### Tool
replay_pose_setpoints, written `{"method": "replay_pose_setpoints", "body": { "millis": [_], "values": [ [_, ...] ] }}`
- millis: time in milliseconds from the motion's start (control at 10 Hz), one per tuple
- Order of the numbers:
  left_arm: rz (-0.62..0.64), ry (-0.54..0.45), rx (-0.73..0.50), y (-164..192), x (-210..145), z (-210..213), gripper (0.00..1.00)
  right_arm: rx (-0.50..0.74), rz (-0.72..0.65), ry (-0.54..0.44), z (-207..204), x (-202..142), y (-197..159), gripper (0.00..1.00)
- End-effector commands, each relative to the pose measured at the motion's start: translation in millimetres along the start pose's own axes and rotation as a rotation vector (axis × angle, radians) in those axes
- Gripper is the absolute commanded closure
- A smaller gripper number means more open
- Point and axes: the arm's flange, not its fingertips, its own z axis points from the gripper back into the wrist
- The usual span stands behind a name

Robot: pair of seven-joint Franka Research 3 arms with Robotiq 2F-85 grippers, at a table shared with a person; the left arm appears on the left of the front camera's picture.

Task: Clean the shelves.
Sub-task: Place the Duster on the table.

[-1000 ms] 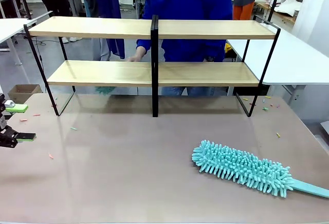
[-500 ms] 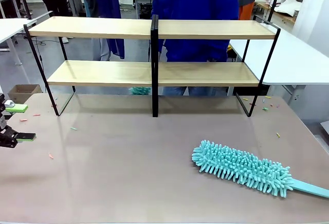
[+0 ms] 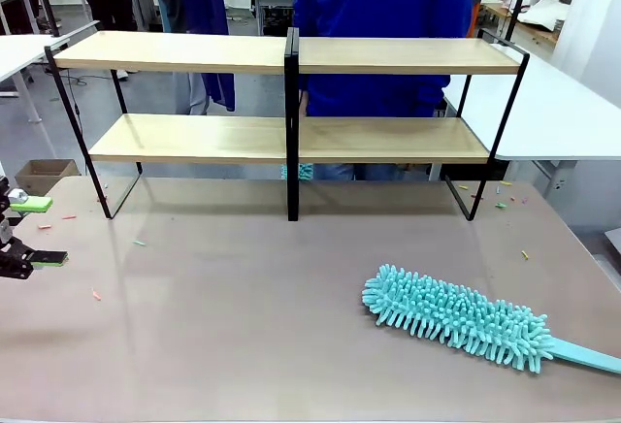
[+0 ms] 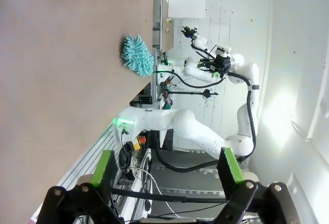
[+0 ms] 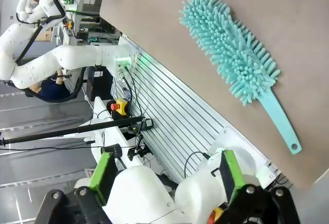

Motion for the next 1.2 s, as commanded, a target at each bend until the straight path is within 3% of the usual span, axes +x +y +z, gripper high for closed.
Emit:
{"method": "replay_pose_setpoints", "body": {
  "millis": [0,1100],
  "values": [
    [-0.022,-0.002,-0.022,-0.5,-2.0,-0.9,0.0,-0.023,0.01,0.006,2.2,-0.1,-4.2,0.0],
    [-0.022,-0.002,-0.022,-0.5,-2.0,-0.9,0.0,-0.023,0.01,0.006,2.2,-0.1,-4.2,0.0]
  ]
}}
